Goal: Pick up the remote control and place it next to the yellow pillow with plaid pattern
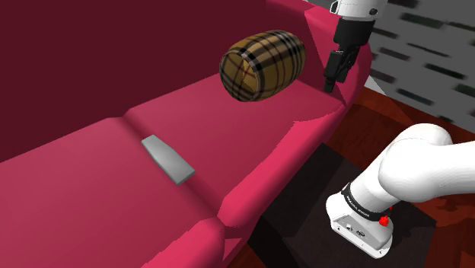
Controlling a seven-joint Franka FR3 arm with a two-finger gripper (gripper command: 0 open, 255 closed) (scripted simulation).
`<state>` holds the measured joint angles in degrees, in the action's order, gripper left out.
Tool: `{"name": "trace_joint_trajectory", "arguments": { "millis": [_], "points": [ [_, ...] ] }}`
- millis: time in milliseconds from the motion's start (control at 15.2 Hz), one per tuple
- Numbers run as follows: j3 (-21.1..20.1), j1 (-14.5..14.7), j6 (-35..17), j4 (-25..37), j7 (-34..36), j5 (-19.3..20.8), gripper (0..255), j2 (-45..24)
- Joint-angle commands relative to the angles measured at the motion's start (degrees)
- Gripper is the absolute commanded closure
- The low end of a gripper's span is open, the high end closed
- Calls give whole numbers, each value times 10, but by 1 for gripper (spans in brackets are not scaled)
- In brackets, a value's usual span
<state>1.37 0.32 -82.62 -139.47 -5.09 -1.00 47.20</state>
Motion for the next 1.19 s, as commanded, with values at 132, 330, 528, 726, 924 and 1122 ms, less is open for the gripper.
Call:
{"name": "trace_joint_trajectory", "arguments": {
  "millis": [132,330,528,726,924,1122],
  "points": [
    [-22,9,-28,-8,22,-18,0,-14],
    [-55,23,-71,-14,54,-43,0,-42],
    [-88,35,-115,-13,84,-65,0,-77],
    [-121,45,-158,-5,115,-82,0,-118],
    [-153,53,-201,9,146,-92,0,-164],
    [-184,59,-241,30,178,-96,0,-215]
  ]
}}
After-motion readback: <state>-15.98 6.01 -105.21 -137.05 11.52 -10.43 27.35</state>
